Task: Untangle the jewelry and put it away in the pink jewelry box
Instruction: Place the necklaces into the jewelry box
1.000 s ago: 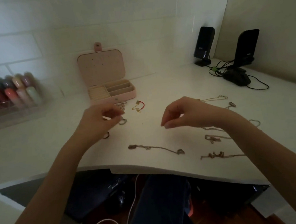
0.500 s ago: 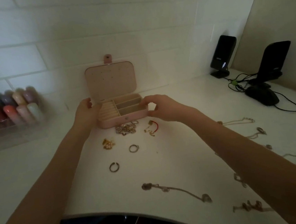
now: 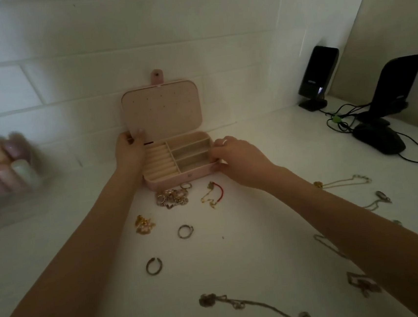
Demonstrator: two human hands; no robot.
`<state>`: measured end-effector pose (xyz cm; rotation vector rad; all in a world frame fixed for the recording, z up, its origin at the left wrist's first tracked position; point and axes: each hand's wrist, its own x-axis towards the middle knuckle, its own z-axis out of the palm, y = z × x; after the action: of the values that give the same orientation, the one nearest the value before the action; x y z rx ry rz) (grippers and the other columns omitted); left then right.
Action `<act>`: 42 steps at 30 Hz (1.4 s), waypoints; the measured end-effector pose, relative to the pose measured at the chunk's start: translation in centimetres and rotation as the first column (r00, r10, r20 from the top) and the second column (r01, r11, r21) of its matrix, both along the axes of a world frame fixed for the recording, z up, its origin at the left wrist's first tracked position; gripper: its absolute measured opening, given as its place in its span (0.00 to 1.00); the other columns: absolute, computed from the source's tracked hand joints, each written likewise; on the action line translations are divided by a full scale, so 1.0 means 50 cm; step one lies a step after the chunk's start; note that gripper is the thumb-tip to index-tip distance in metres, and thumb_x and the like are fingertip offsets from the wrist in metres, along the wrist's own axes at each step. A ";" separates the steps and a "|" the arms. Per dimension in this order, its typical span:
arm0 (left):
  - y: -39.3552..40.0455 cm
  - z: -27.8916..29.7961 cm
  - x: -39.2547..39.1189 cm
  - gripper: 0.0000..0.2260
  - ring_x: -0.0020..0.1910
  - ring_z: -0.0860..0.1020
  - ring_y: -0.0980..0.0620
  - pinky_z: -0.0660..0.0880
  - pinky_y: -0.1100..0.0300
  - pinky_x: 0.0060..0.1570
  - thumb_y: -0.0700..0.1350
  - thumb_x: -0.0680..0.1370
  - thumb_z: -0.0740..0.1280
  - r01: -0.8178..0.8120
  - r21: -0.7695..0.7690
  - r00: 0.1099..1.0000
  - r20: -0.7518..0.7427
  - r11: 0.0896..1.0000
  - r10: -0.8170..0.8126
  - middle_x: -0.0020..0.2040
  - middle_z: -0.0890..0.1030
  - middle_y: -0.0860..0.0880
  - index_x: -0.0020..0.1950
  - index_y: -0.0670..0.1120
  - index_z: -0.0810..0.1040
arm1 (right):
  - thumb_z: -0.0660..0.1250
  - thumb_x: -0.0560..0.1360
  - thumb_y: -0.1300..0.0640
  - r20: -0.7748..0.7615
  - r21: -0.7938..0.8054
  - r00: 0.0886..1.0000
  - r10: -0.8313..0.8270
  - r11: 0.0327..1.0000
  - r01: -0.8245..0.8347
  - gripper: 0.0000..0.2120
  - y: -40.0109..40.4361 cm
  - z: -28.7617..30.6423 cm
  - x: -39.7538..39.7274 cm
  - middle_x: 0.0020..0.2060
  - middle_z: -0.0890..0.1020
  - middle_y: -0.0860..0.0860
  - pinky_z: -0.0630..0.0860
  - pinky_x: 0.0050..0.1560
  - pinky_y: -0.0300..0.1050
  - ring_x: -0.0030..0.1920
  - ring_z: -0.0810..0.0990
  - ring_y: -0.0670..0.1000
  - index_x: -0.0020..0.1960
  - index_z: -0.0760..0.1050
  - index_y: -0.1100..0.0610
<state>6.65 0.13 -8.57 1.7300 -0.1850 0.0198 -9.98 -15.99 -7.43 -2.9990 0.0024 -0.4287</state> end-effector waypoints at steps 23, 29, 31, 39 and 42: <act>-0.216 -0.035 -0.087 0.18 0.47 0.73 0.52 0.67 0.63 0.38 0.51 0.82 0.54 0.257 0.158 0.960 0.071 0.953 -0.271 0.51 0.75 0.46 0.60 0.38 0.71 | 0.62 0.78 0.57 -0.213 0.073 0.977 -0.023 0.997 0.039 0.07 -0.146 -0.009 -0.163 0.66 0.71 0.61 0.64 0.67 0.51 0.69 0.67 0.58 0.44 0.65 0.55; -0.216 -0.038 -0.094 0.15 0.47 0.72 0.50 0.65 0.60 0.43 0.50 0.82 0.54 0.270 0.234 0.947 0.112 0.934 -0.301 0.48 0.74 0.47 0.56 0.40 0.70 | 0.64 0.73 0.43 -0.067 0.073 0.990 -0.122 0.989 0.127 0.15 -0.134 -0.009 -0.161 0.54 0.74 0.50 0.71 0.52 0.46 0.52 0.72 0.50 0.48 0.67 0.54; -0.217 -0.037 -0.094 0.16 0.46 0.72 0.51 0.64 0.61 0.42 0.50 0.82 0.54 0.265 0.259 0.946 0.115 0.929 -0.302 0.47 0.74 0.47 0.57 0.39 0.71 | 0.62 0.73 0.37 -0.036 -0.002 0.990 -0.136 0.991 0.136 0.24 -0.134 -0.020 -0.160 0.64 0.71 0.49 0.66 0.61 0.44 0.62 0.69 0.50 0.60 0.67 0.52; -0.218 -0.041 -0.091 0.16 0.44 0.71 0.52 0.63 0.68 0.31 0.51 0.82 0.53 0.270 0.261 0.943 0.126 0.927 -0.310 0.47 0.74 0.47 0.57 0.39 0.70 | 0.51 0.73 0.30 -0.163 -0.016 0.971 -0.176 0.984 0.176 0.40 -0.144 -0.030 -0.147 0.75 0.60 0.49 0.45 0.75 0.47 0.74 0.59 0.46 0.77 0.49 0.51; -0.218 -0.041 -0.090 0.16 0.44 0.71 0.52 0.63 0.69 0.31 0.51 0.82 0.53 0.262 0.275 0.942 0.133 0.925 -0.307 0.47 0.73 0.47 0.56 0.40 0.70 | 0.44 0.72 0.27 -0.184 -0.061 0.971 -0.154 0.988 0.145 0.42 -0.149 -0.036 -0.146 0.77 0.54 0.49 0.41 0.73 0.44 0.76 0.50 0.45 0.77 0.49 0.52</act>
<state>2.14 -10.76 -10.60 1.9416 -0.5912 -0.0705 -17.27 -23.44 -9.21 -3.0854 0.2388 -0.1587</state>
